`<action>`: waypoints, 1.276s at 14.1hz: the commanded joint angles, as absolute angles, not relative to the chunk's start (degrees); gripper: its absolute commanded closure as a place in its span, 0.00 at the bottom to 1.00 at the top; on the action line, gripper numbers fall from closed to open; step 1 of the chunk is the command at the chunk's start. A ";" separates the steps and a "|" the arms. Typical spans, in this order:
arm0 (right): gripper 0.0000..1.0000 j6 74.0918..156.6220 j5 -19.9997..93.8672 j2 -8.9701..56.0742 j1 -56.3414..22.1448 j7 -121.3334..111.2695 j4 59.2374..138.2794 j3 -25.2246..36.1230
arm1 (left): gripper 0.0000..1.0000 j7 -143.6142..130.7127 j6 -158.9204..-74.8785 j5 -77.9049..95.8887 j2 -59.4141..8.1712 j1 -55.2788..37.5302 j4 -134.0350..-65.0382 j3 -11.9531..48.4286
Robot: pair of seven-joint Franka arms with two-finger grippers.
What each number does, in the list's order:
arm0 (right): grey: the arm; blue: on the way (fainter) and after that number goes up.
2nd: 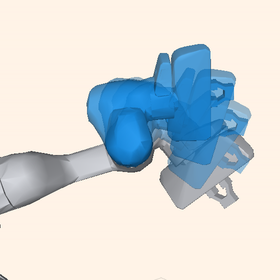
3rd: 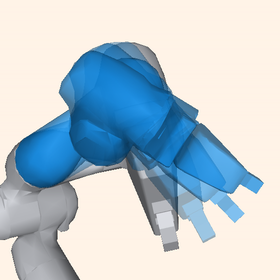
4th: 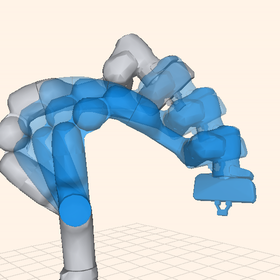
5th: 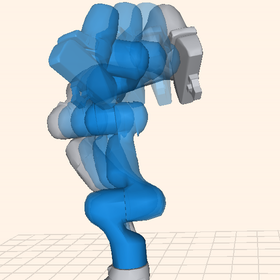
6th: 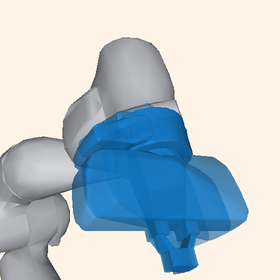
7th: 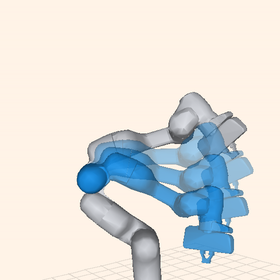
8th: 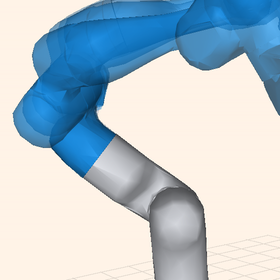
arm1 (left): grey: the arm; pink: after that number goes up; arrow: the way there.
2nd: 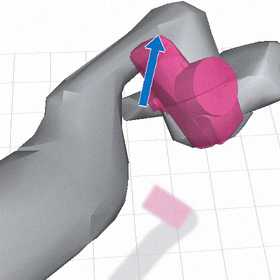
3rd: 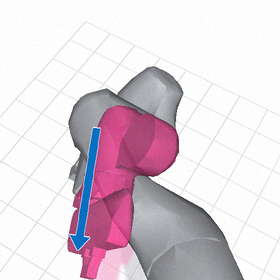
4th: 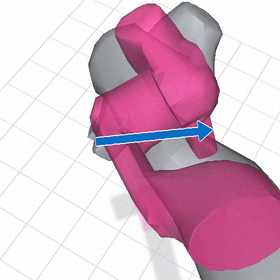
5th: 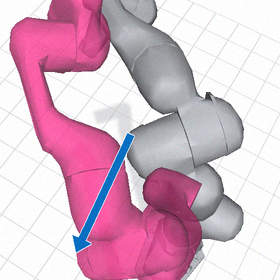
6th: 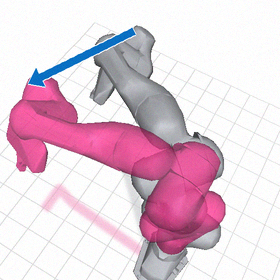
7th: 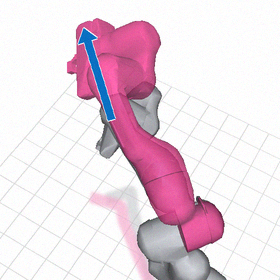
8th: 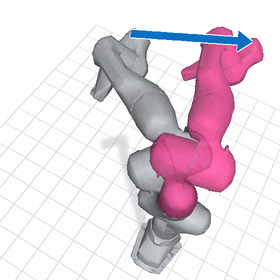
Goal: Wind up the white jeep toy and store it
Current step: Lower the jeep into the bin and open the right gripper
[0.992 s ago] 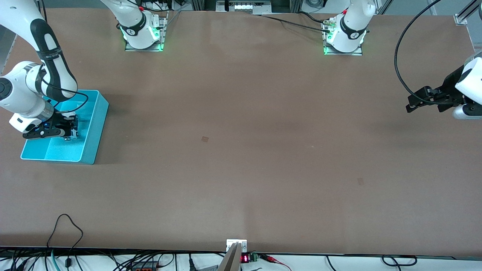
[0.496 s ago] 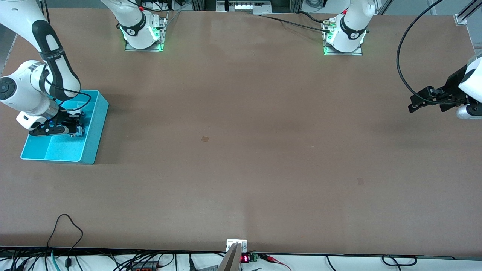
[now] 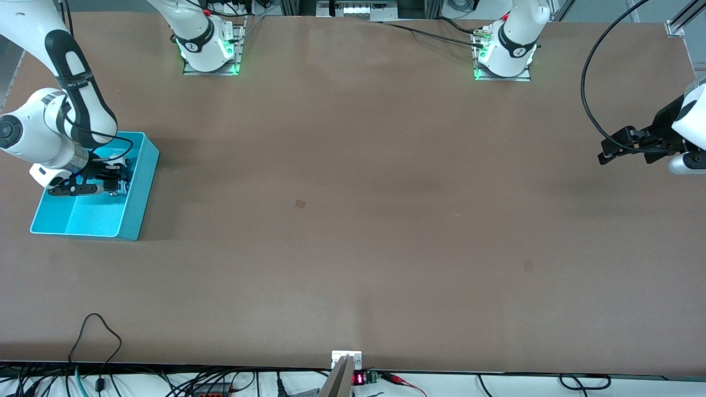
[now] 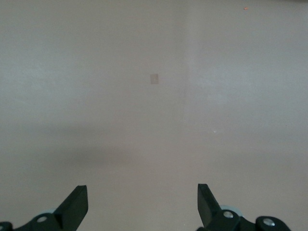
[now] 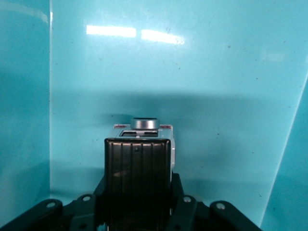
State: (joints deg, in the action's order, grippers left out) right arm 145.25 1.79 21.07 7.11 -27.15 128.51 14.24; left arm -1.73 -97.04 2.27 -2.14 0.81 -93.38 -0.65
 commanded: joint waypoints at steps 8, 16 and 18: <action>0.26 144.84 2.72 20.92 7.56 -27.69 128.32 13.80 | 0.00 -1.58 -96.68 2.37 -1.05 1.05 -94.04 -0.53; 0.00 144.41 2.64 20.66 7.38 -27.77 125.61 13.80 | 0.00 -1.58 -96.68 2.37 -1.05 1.05 -94.04 -0.53; 0.00 140.30 2.46 19.78 7.12 -28.47 122.63 13.71 | 0.00 -1.58 -96.68 2.37 -1.05 1.05 -94.04 -0.53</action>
State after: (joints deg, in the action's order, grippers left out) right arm 144.47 1.80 21.05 7.08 -27.33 125.43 14.17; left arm -1.73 -97.03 2.27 -2.14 0.81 -93.38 -0.65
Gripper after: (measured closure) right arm 0.000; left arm 0.000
